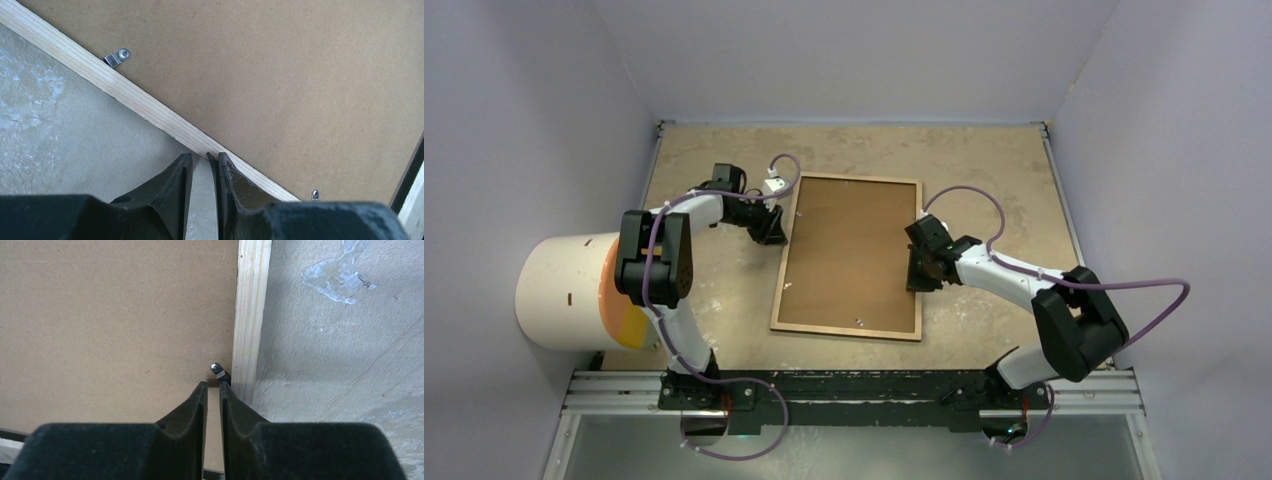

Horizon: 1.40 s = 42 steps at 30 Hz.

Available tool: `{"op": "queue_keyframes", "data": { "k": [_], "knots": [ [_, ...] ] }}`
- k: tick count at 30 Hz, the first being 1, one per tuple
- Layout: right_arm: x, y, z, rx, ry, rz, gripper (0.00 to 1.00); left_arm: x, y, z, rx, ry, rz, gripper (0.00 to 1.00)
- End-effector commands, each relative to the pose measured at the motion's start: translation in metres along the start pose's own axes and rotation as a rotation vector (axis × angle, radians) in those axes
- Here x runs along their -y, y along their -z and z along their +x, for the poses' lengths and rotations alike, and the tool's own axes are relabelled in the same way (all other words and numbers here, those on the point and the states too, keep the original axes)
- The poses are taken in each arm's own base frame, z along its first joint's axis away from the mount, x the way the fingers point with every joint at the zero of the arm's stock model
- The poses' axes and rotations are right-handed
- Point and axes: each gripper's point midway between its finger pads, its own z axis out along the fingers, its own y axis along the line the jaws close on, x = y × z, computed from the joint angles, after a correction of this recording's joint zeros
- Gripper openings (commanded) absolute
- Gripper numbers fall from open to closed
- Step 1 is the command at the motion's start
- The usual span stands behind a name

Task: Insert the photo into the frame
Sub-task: Install the photo frame at the center of the board.

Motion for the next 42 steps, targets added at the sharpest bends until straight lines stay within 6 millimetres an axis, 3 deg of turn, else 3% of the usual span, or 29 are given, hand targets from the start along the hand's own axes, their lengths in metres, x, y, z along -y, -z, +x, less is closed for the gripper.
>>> {"op": "queue_keyframes", "data": {
  "k": [1,6,11,15,20,24,29,42],
  "knots": [
    [0.023,0.000,-0.014,0.063,0.031,0.118,0.17,0.003,0.001,0.028,-0.093,0.011,-0.018,0.25],
    [0.013,0.009,-0.022,0.085,0.051,0.090,0.17,0.003,0.002,0.027,-0.089,0.010,-0.016,0.25],
    [-0.039,0.025,-0.013,0.066,0.102,-0.140,0.20,0.007,0.004,0.026,-0.089,0.008,-0.006,0.25],
    [-0.090,0.034,0.015,-0.051,0.166,-0.425,0.25,0.013,0.006,0.027,-0.096,0.002,0.015,0.25],
    [-0.120,0.036,0.048,-0.197,0.202,-0.633,0.33,0.023,0.008,0.033,-0.106,-0.006,0.038,0.25],
    [-0.126,0.029,0.064,-0.262,0.234,-0.655,0.33,0.023,0.007,0.037,-0.119,-0.002,0.035,0.25],
    [-0.120,0.021,0.083,-0.332,0.260,-0.628,0.33,0.022,0.007,0.037,-0.122,-0.001,0.030,0.25],
    [-0.103,0.023,0.099,-0.375,0.269,-0.591,0.32,0.022,0.005,0.038,-0.125,-0.002,0.033,0.25]
  ]
}}
